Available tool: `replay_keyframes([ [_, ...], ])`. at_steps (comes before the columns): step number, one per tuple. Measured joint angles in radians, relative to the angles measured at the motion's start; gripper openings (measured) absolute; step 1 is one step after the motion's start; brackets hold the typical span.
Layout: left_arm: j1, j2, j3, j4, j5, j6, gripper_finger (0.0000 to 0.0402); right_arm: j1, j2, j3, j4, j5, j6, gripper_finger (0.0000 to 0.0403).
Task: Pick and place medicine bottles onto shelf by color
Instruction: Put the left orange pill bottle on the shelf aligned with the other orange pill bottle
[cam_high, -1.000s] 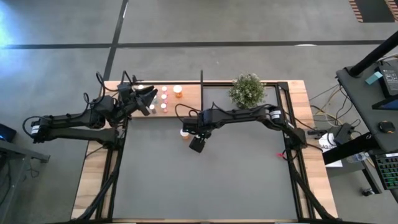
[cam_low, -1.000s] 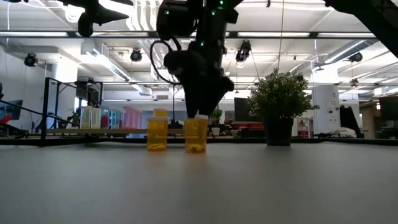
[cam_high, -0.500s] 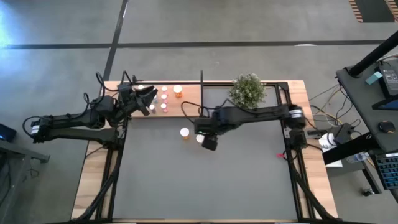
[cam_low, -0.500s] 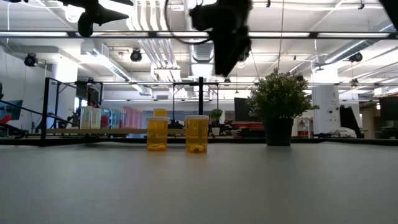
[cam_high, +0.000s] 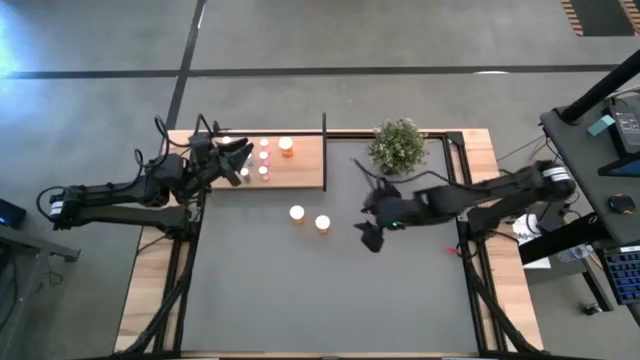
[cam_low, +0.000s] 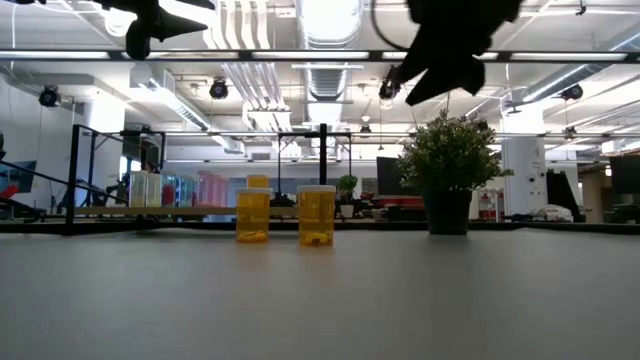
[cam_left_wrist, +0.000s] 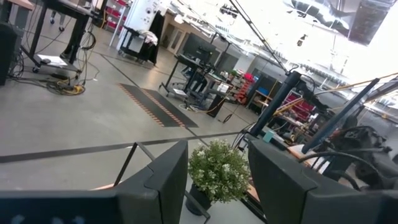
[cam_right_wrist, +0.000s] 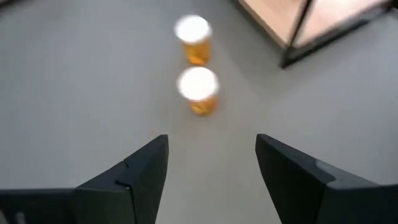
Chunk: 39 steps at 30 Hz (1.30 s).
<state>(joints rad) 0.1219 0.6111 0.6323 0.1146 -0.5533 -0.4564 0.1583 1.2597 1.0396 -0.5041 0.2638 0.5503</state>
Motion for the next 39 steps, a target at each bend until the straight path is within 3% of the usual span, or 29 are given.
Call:
replay_keyframes([
  [7, 0.0, 0.013, 0.0, 0.0, 0.0, -0.007, 0.0154, 0.058, -0.22, -0.313, 0.418, 0.061, -0.032, 0.023],
  [17, 0.0, 0.05, 0.0, 0.0, 0.0, -0.008, 0.0154, 0.058, -0.416, -0.597, 0.78, 0.077, -0.098, 0.0231],
  [32, 0.0, 0.112, 0.0, 0.0, 0.0, -0.008, 0.0154, 0.057, -0.5, -0.871, 1.163, 0.078, -0.052, 0.0231],
  [39, 0.0, 0.115, 0.0, 0.0, 0.0, -0.008, 0.0154, 0.057, -0.499, -0.935, 1.212, 0.078, -0.032, 0.0231],
])
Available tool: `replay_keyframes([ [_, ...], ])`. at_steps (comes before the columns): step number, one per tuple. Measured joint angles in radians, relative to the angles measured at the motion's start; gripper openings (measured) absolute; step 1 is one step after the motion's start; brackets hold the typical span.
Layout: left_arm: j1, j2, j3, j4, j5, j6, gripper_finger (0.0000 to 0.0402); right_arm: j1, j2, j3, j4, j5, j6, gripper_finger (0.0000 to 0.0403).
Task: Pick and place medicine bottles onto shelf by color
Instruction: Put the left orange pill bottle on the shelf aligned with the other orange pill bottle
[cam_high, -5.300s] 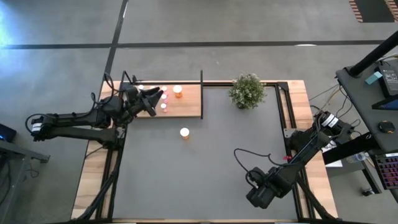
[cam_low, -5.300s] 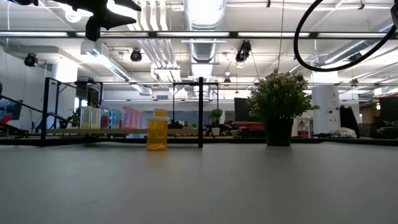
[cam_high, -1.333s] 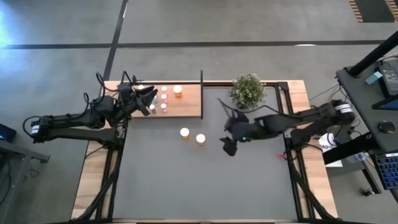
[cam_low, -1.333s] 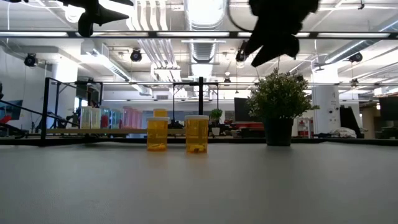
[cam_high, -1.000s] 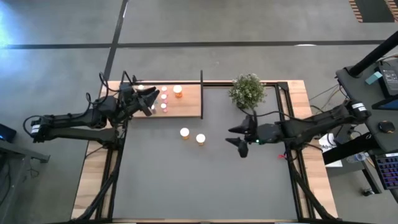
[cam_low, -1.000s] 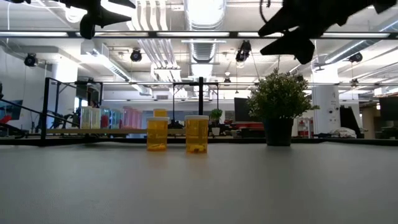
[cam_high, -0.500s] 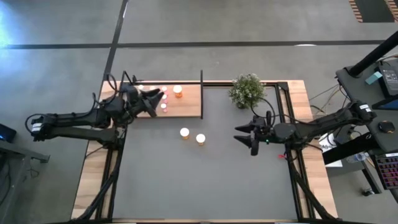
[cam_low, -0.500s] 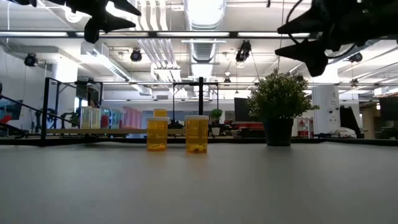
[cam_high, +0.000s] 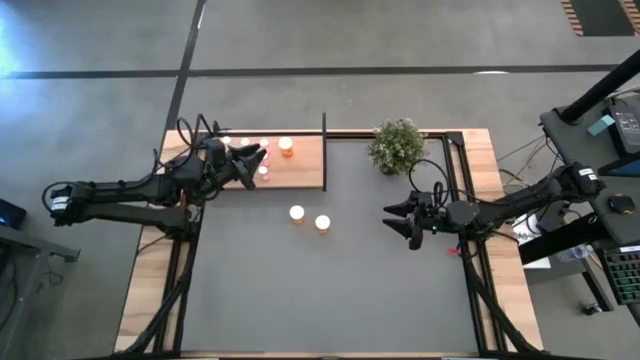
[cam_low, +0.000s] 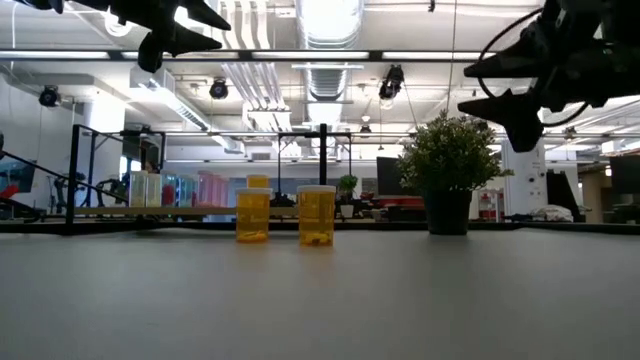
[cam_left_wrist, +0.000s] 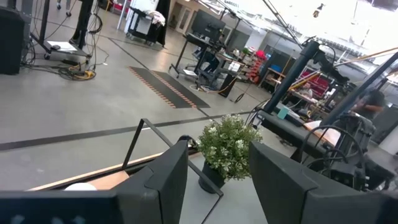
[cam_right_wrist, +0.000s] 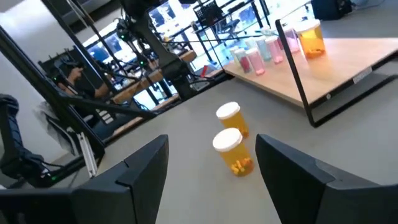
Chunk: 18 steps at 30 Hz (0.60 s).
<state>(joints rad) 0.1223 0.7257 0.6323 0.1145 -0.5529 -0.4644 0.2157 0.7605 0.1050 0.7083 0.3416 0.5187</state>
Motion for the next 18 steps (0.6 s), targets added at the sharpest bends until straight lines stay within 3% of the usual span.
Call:
replay_keyframes([
  [9, 0.0, -0.001, 0.0, 0.0, 0.0, 0.0, 0.0154, 0.0, 0.0, -0.087, 0.142, 0.0, 0.021, 0.0231],
  [18, 0.0, -0.002, 0.0, 0.001, 0.0, 0.0, 0.0154, 0.0, 0.008, -0.093, 0.136, 0.0, 0.024, 0.0231],
])
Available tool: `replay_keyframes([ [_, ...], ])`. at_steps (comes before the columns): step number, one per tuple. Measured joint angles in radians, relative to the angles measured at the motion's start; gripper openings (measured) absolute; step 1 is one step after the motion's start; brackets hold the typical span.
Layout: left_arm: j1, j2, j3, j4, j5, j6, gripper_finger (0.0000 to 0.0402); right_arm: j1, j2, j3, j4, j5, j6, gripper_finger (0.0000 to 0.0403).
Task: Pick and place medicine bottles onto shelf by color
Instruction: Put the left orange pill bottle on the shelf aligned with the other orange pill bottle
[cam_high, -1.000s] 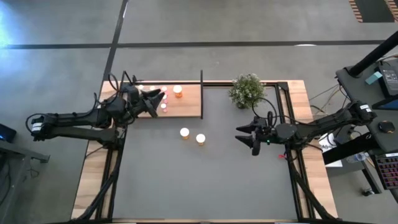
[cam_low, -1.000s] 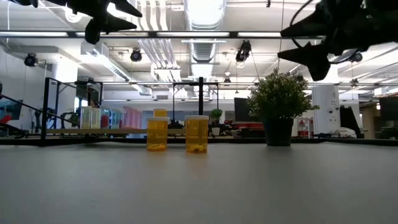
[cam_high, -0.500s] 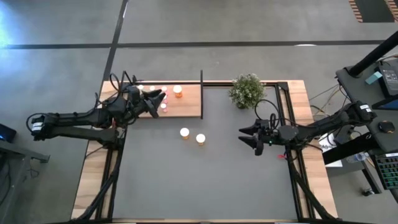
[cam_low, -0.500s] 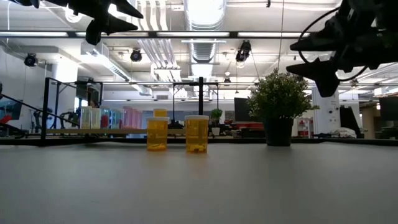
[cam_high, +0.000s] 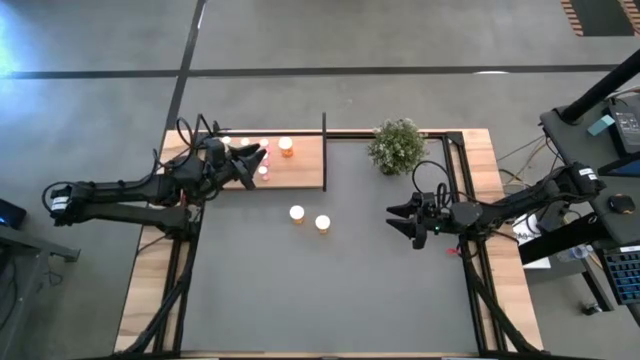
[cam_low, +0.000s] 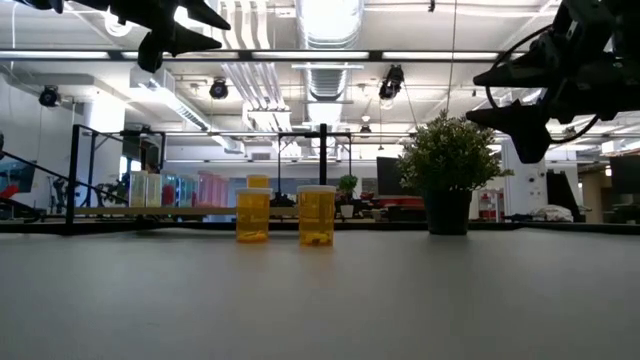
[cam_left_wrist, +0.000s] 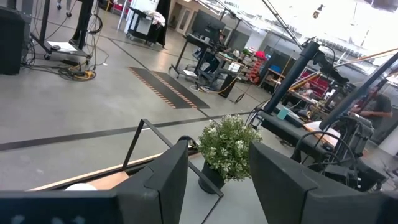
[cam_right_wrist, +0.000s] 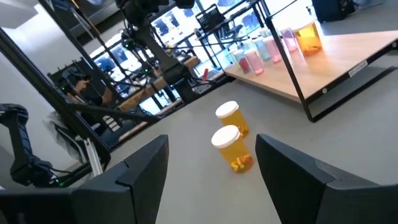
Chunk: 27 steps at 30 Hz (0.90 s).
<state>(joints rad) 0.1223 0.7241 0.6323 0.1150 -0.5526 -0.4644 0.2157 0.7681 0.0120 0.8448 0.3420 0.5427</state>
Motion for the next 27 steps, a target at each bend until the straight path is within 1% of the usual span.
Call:
replay_keyframes([
  [5, 0.0, 0.001, 0.0, 0.0, 0.0, 0.0, 0.0154, 0.0, 0.0, 0.0, -0.002, 0.0, 0.023, 0.0231],
  [27, 0.0, 0.003, 0.0, 0.0, 0.0, 0.0, 0.0154, 0.0, 0.0, -0.001, -0.003, 0.0, 0.026, 0.0231],
])
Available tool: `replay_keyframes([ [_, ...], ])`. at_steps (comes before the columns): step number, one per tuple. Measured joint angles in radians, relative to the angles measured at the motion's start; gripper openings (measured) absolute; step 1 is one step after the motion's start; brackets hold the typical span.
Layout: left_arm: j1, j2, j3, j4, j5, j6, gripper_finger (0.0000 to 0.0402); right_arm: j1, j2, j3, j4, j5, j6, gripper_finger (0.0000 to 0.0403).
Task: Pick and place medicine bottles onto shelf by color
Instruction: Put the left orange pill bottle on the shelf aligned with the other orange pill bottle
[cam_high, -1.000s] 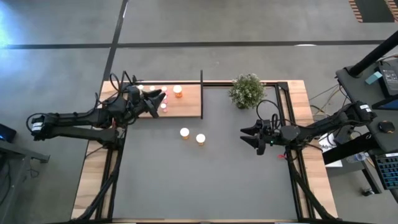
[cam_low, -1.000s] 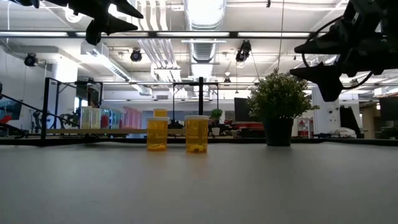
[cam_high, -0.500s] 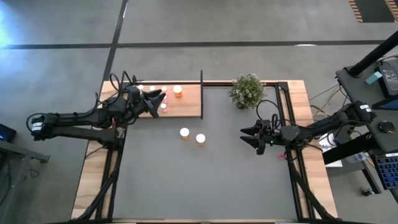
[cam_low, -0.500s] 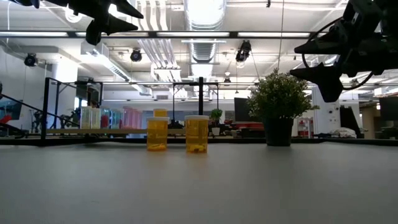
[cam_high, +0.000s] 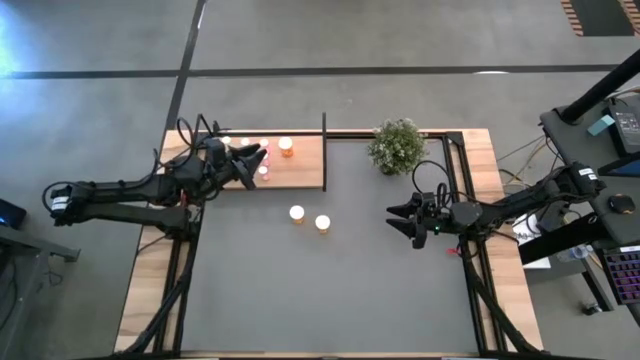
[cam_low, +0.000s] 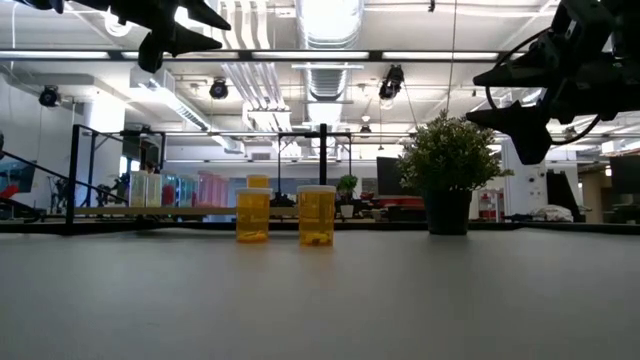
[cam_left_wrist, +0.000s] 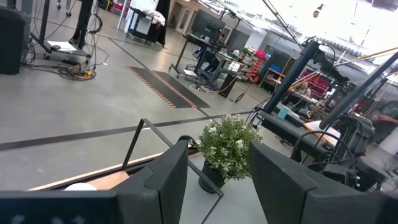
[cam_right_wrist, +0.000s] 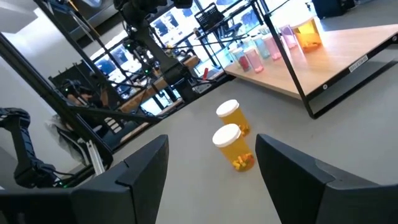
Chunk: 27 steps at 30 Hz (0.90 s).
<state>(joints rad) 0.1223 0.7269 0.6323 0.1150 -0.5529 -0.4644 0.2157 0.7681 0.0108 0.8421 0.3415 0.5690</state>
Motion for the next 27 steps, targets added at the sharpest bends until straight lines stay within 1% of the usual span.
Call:
replay_keyframes([
  [9, 0.0, 0.024, 0.0, 0.0, 0.0, 0.0, 0.0154, 0.0, 0.0, 0.0, 0.0, 0.0, 0.0, 0.0231],
  [21, 0.0, 0.109, 0.003, 0.015, 0.002, -0.002, 0.0154, 0.0, 0.0, -0.001, 0.0, 0.0, 0.0, 0.0231],
  [23, -0.001, 0.121, 0.003, 0.051, 0.035, -0.003, 0.0154, 0.0, 0.0, -0.001, 0.0, 0.0, 0.0, 0.0231],
  [27, -0.001, 0.149, 0.004, 0.122, 0.162, -0.004, 0.0154, 0.0, 0.0, -0.001, 0.0, 0.0, 0.0, 0.0231],
])
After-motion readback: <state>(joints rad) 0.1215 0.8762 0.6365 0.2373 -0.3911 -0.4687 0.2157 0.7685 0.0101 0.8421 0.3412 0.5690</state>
